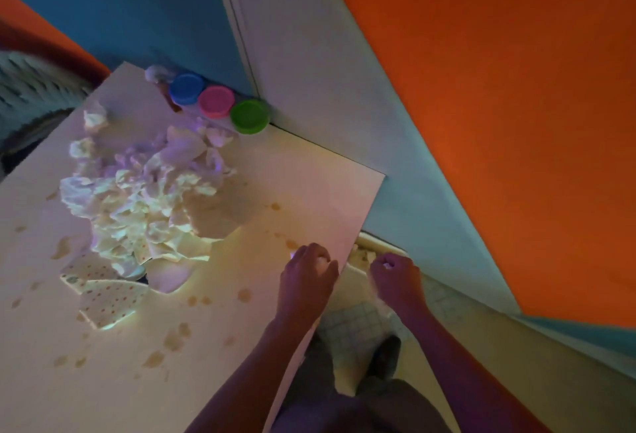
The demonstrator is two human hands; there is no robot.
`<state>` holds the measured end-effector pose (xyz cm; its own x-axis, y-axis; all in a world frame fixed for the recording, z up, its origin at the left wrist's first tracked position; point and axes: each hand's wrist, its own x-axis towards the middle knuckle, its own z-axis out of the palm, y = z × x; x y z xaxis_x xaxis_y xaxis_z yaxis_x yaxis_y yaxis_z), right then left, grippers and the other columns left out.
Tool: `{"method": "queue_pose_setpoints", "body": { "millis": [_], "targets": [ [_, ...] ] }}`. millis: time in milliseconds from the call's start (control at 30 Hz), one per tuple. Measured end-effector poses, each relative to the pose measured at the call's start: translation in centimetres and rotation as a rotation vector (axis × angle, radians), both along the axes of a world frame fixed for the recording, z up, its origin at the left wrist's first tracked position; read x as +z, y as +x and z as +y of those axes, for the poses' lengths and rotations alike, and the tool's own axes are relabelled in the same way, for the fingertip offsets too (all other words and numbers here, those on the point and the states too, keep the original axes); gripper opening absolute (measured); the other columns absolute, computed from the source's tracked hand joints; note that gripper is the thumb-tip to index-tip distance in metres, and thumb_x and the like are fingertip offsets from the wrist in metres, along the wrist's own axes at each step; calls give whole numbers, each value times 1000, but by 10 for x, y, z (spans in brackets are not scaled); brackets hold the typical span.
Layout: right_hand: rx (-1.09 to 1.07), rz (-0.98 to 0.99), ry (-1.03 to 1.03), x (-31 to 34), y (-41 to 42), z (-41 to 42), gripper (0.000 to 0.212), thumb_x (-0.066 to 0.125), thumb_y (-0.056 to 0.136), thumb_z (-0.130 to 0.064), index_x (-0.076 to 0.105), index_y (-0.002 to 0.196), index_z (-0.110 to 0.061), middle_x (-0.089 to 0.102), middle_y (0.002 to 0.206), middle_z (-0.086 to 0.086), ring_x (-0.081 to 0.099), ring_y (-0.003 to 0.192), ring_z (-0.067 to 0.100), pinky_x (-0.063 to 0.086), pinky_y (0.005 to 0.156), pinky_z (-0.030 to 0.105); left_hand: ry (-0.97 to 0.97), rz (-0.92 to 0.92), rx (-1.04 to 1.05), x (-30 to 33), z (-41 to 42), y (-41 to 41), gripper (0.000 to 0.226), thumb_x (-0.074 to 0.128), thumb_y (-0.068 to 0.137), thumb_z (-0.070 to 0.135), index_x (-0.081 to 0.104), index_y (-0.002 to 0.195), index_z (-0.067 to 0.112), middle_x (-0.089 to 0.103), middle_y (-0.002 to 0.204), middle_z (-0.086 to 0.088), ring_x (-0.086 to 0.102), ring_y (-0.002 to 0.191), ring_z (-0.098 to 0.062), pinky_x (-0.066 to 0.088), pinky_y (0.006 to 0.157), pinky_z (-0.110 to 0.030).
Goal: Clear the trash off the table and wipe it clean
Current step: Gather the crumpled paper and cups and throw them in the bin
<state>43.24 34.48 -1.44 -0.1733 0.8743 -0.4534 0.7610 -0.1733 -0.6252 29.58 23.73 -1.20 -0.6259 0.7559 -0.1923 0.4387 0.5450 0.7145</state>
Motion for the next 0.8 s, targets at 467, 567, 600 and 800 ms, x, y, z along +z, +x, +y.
{"method": "queue_pose_setpoints", "body": {
  "millis": [467, 567, 600, 800],
  "targets": [
    [-326, 140, -215, -19, 145, 9, 33, 61, 83, -26, 60, 55, -10, 48, 48, -4, 50, 52, 15, 36, 48, 25, -24, 46, -85, -4, 34, 131, 27, 76, 86, 34, 57, 96, 17, 54, 96, 1, 53, 86, -20, 36, 69, -28],
    [-338, 138, -236, -22, 164, 12, 40, 60, 87, -32, 55, 51, -13, 50, 47, -4, 50, 51, 14, 33, 48, 25, -46, 31, -75, -10, 42, 153, 24, 76, 86, 31, 58, 94, 17, 53, 93, 3, 56, 85, -23, 43, 67, -32],
    [-333, 137, -246, -25, 171, 13, 41, 60, 88, -33, 56, 52, -13, 52, 49, -3, 53, 53, 14, 34, 49, 25, -59, 26, -74, -13, 45, 160, 23, 75, 86, 30, 58, 94, 17, 52, 93, 3, 57, 85, -23, 46, 67, -33],
    [-413, 149, -332, -46, 194, 7, 35, 60, 86, -32, 60, 60, -8, 54, 54, 3, 52, 53, 20, 39, 54, 27, -107, -3, -169, -34, 56, 184, 19, 72, 90, 31, 60, 98, 18, 56, 94, 6, 55, 80, -6, 39, 57, -10]
  ]
}}
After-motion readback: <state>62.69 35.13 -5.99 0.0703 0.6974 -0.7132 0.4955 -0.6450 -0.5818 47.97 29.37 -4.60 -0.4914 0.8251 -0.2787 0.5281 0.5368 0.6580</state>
